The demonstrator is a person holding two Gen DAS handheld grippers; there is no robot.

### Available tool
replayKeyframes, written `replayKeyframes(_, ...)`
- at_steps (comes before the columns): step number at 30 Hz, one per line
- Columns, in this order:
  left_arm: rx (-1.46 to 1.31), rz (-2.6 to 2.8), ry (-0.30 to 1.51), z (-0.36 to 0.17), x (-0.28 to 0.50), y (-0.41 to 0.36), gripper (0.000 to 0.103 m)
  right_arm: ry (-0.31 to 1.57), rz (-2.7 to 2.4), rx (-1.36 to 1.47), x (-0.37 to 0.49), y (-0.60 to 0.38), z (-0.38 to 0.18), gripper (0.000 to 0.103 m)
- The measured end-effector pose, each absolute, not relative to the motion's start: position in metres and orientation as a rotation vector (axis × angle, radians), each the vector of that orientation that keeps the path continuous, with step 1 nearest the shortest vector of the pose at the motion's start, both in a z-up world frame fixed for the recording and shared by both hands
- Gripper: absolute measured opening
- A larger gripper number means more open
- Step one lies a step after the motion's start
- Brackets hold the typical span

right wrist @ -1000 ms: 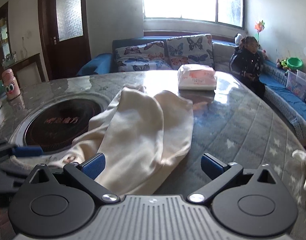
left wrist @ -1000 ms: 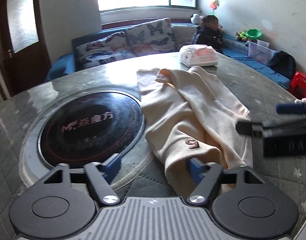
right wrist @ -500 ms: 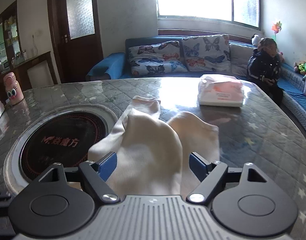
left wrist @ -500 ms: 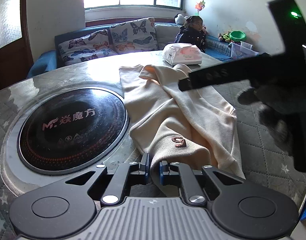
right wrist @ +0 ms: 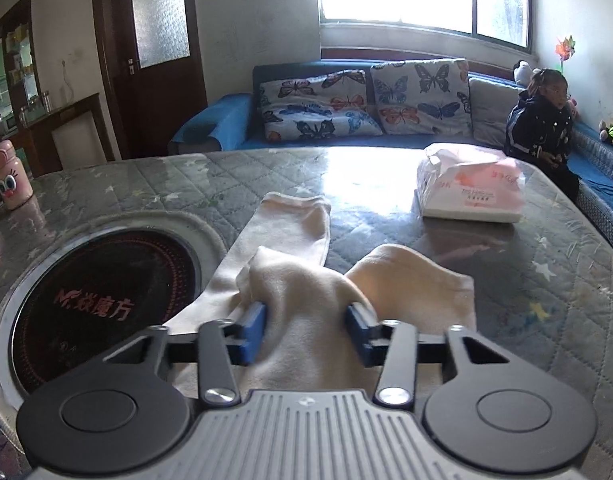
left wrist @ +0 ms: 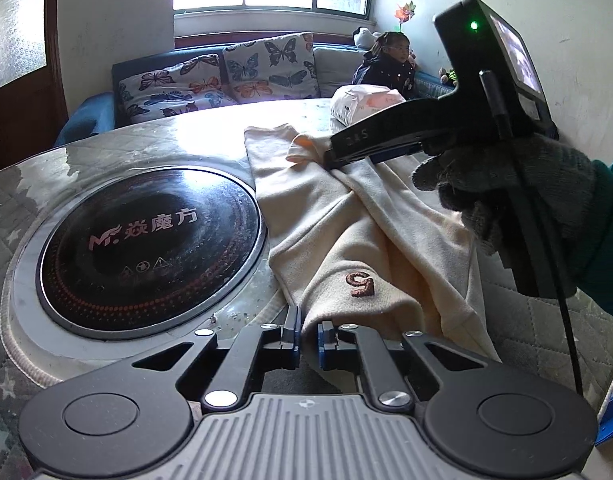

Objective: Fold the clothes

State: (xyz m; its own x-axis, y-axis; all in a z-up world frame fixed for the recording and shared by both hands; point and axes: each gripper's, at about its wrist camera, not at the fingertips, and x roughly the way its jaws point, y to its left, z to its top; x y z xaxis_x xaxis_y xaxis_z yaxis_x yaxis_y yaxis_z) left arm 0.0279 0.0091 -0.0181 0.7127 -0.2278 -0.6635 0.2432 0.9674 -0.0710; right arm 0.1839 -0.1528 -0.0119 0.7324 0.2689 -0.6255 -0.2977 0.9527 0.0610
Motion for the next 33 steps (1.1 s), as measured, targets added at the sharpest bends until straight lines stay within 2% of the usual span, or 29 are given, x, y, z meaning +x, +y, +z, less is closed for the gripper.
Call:
replayKeyframes(1, 0.021, -0.263, 0.730, -0.017, 0.027, 0.010, 0.008, 0.676, 0.310, -0.038, 0.182, -0.155, -0.010, 0.025)
replayKeyframes(2, 0.019, -0.264, 0.729, -0.017, 0.026, 0.011, 0.008, 0.672, 0.307, -0.031, 0.181, -0.158, -0.007, 0.022)
replayKeyframes(4, 0.019, -0.266, 0.724, -0.016, 0.024, 0.011, 0.008, 0.658, 0.292, -0.028, 0.178, -0.163, -0.003, 0.008)
replayKeyframes(7, 0.015, -0.268, 0.716, -0.013, 0.019, 0.011, 0.007, 0.625, 0.258, -0.027, 0.170, -0.175, 0.007, 0.004)
replayKeyframes(20, 0.006, -0.319, 0.715, -0.005, -0.023, 0.025, 0.005, 0.499, 0.053, 0.019, 0.077, -0.276, 0.033, 0.002)
replayKeyframes(27, 0.005, -0.379, 0.770, -0.005, -0.058, 0.032, 0.005, 0.574, -0.078, 0.005, 0.022, -0.332, 0.019, 0.002)
replayKeyframes(29, 0.019, -0.393, 0.787, -0.006, -0.065, 0.032, 0.006, 0.605, -0.078, -0.001, 0.014, -0.337, 0.014, 0.003)
replayKeyframes(32, 0.025, -0.410, 0.787, -0.002, -0.068, 0.033, 0.012, 0.618, -0.026, 0.001, 0.012, -0.331, 0.010, 0.007)
replayKeyframes(33, 0.026, -0.414, 0.778, 0.001, -0.068, 0.034, 0.013, 0.620, -0.004, 0.004, 0.012, -0.328, 0.009, 0.014)
